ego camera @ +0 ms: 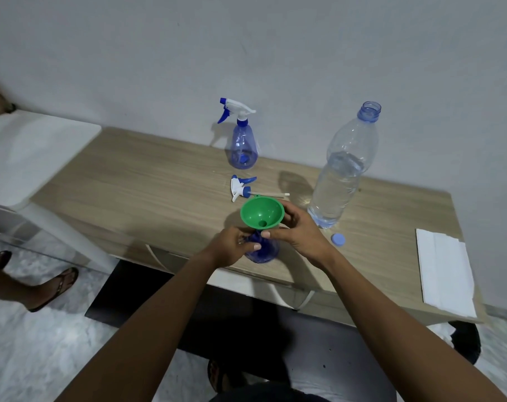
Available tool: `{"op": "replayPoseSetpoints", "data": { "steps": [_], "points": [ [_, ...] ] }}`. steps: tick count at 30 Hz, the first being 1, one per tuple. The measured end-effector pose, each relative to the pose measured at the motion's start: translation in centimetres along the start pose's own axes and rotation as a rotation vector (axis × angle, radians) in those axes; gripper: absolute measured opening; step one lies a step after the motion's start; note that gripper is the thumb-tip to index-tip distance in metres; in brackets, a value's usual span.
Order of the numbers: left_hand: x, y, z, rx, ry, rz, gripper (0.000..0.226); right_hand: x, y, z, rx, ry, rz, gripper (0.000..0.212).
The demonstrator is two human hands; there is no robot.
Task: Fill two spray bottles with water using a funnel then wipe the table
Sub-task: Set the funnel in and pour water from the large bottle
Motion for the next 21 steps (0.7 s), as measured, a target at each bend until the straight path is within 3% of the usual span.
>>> {"op": "replayPoseSetpoints", "data": {
  "steps": [5, 13, 17, 21],
  "points": [
    [0.2, 0.4, 0.2, 0.041, 0.004, 0.046, 0.031, 0.5, 0.4, 0.3, 0.053, -0.036, 0.009, 0.067],
    [1.4, 1.0, 2.7, 0.092, -0.029, 0.041, 0.036, 2.6, 3.4, 1.7, 0.082, -0.158, 0.081, 0.060],
    [1.7, 1.6, 4.9, 0.077, -0.124, 0.069, 0.044, 3.5, 2.5, 3.0, -0.043, -0.278, 0.090, 0.067],
    [1.6, 1.6, 6.9, 0.062, -0.187, 0.074, 0.049, 3.7, -1.1, 3.5, -0.276, -0.341, -0.018, 0.076]
  ]
}}
Point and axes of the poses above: each hand's wrist, its own x-axis towards the middle knuckle, its own z-axis out of the back of the hand, y = z × x, the point moved 7 cm from there along x, towards the middle knuckle, and after that the axes turned 1 degree about z, right-handed, at the moved point
